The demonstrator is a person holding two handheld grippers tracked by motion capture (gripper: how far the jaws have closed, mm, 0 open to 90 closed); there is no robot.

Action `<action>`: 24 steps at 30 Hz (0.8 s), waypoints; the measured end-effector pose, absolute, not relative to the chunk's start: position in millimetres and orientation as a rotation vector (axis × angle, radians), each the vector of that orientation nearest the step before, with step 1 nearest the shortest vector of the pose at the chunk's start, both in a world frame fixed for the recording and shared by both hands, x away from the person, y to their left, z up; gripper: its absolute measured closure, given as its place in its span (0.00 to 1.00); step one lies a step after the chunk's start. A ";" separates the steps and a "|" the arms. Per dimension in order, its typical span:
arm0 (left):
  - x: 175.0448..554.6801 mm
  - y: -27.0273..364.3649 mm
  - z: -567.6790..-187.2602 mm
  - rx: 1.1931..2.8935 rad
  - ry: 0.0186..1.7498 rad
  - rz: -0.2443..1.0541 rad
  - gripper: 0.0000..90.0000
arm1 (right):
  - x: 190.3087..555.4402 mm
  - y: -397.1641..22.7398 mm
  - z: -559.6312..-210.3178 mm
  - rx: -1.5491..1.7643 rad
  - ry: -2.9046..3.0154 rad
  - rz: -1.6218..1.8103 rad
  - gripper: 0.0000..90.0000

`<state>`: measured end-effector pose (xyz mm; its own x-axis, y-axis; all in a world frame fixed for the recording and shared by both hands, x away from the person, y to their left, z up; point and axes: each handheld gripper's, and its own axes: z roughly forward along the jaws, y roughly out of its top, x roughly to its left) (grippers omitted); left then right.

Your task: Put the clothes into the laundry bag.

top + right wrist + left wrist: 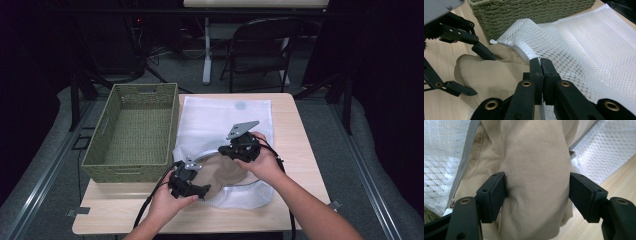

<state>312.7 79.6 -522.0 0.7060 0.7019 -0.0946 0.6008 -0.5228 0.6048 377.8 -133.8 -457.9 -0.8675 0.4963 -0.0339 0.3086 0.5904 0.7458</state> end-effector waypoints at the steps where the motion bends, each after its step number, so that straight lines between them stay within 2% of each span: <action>1: 314.3 79.0 -524.8 2.297 0.997 0.220 0.34 | 377.5 -133.3 -458.0 0.665 2.582 1.142 0.98; 11: 318.9 79.5 -535.1 2.305 1.021 0.192 0.38 | 376.9 -133.1 -458.5 0.662 2.588 1.139 0.98; 15: 319.0 79.3 -534.7 2.302 1.030 0.184 0.45 | 376.5 -132.3 -458.7 0.662 2.587 1.145 0.98; 20: 320.2 79.4 -531.6 2.312 1.037 0.189 0.60 | 375.5 -129.8 -458.3 0.649 2.597 1.139 0.98; 24: 321.6 78.8 -528.4 2.314 1.047 0.190 0.66 | 375.4 -129.3 -457.0 0.641 2.599 1.138 0.98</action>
